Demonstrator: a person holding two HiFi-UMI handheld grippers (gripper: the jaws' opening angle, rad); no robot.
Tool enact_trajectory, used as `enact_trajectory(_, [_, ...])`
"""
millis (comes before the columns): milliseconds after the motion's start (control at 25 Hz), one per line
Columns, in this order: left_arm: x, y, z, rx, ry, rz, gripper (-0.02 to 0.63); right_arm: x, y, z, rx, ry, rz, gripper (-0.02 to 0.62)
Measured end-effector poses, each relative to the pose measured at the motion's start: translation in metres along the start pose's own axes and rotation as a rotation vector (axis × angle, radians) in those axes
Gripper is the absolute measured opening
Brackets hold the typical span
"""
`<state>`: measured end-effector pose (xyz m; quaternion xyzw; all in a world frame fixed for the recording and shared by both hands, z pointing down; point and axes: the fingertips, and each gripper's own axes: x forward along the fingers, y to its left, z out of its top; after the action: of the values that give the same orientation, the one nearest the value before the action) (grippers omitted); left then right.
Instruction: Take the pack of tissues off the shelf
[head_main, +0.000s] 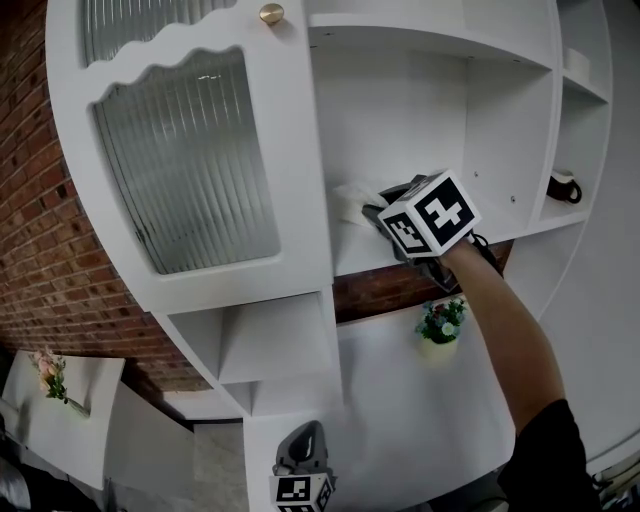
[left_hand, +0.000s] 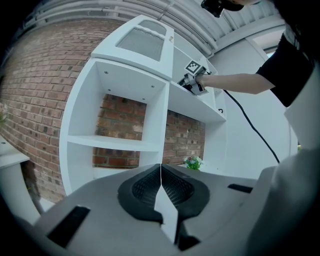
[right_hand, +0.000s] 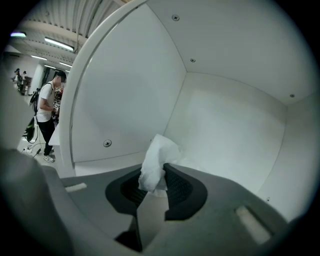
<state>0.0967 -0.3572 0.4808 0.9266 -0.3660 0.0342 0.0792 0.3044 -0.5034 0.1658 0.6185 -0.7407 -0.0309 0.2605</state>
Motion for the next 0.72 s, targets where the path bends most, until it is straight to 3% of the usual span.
enact_trajectory(720, [-0.008,-0.007,0.0,-0.016,-0.027,-0.031,0.012,-0.052,0.016,-0.011,-0.066,-0.055,-0.032,0.064])
